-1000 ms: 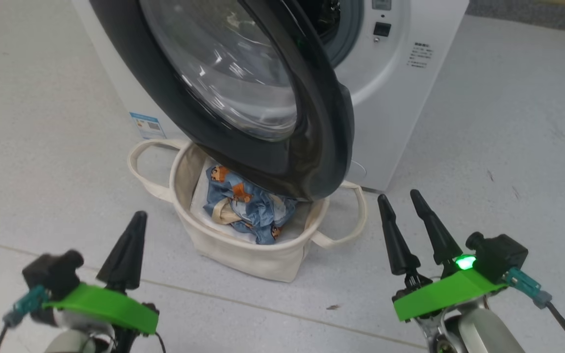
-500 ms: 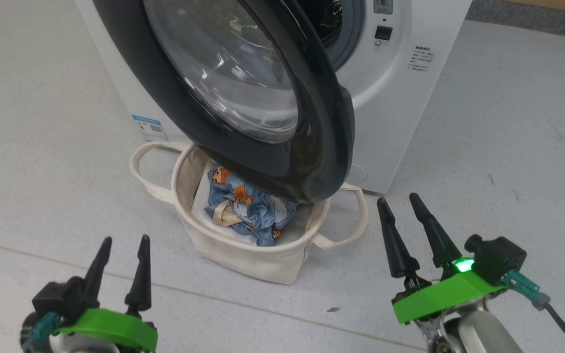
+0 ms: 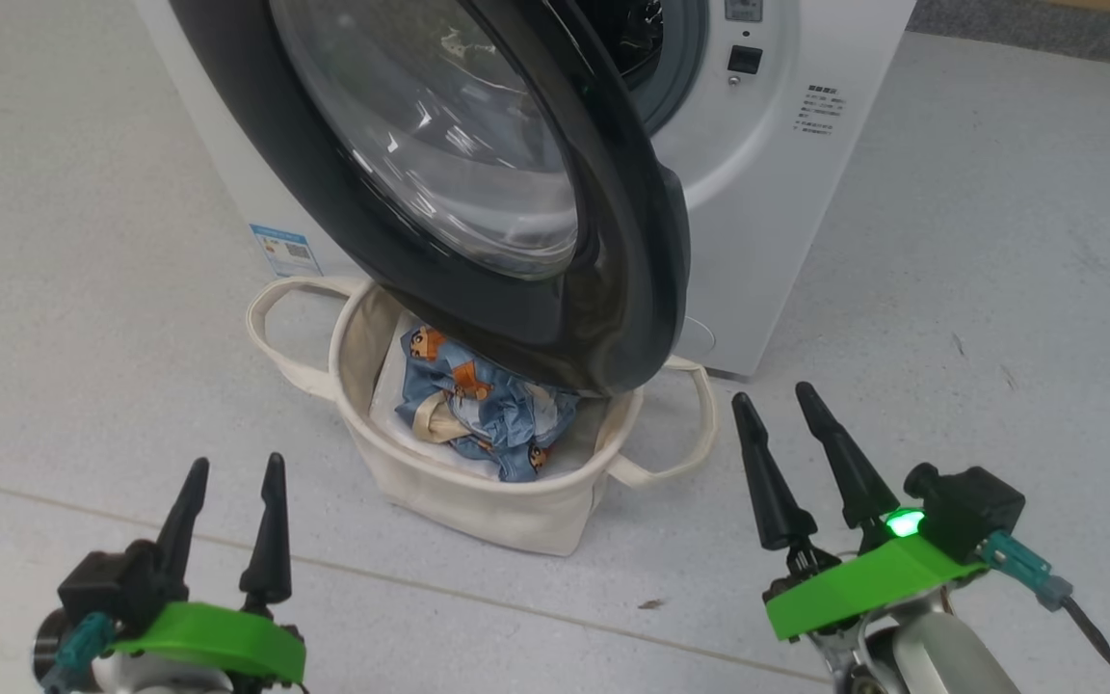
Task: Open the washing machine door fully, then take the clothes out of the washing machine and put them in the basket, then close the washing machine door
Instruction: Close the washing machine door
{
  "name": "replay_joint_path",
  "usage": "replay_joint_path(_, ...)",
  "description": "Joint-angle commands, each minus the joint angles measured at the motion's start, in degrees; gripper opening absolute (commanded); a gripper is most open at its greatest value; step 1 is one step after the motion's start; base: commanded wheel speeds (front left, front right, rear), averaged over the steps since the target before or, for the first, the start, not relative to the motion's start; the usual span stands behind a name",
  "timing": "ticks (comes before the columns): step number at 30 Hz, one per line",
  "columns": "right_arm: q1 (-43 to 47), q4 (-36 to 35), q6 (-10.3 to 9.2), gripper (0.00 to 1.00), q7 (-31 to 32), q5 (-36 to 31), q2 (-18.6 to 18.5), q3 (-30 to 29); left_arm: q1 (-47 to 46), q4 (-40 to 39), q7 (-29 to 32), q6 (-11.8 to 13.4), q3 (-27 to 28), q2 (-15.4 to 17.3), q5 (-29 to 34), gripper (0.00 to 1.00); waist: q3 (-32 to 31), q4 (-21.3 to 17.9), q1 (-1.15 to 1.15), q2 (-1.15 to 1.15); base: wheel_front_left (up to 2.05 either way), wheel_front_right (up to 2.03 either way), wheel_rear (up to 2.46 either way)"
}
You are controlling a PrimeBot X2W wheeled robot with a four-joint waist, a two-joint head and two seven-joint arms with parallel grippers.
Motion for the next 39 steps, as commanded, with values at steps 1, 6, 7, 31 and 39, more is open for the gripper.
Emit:
replay_joint_path(1, -0.5, -1.7, 0.01, 1.00, -0.7, 0.0, 0.4, 1.6, -0.7, -1.2, -0.7, -0.5, 2.8, 0.2, 0.7, 1.00, 0.0, 0.1, 0.00, 0.00, 0.00, 0.00, 0.00)
replay_joint_path(6, -0.9, -1.8, 0.01, 1.00, -0.7, -0.2, 0.4, 2.7, -0.6, -0.3, -0.7, -1.6, 3.0, -1.2, 1.4, 1.00, 0.1, 0.7, 0.00, 0.00, 0.00, 0.00, 0.00)
replay_joint_path(7, -1.0, -1.8, 0.01, 1.00, -0.7, -0.3, 0.4, 3.1, -0.6, -0.1, -0.7, -1.8, 2.9, -1.5, 1.6, 1.00, 0.1, 0.9, 0.00, 0.00, 0.00, 0.00, 0.00)
replay_joint_path(31, -14.0, 0.5, 0.01, 0.00, -0.7, -2.0, 0.4, 8.1, -6.7, 3.2, -0.7, -5.8, 2.5, -6.4, 4.4, 1.00, 10.2, 6.3, 0.00, 0.00, 0.00, 0.00, 0.00)
replay_joint_path(39, -16.5, -1.4, 0.01, 0.00, -0.7, -2.0, 0.4, 3.4, -8.3, 3.2, -0.7, -6.5, 3.6, -7.8, 5.5, 1.00, 14.1, 7.0, 0.00, 0.00, 0.00, 0.00, 0.00)
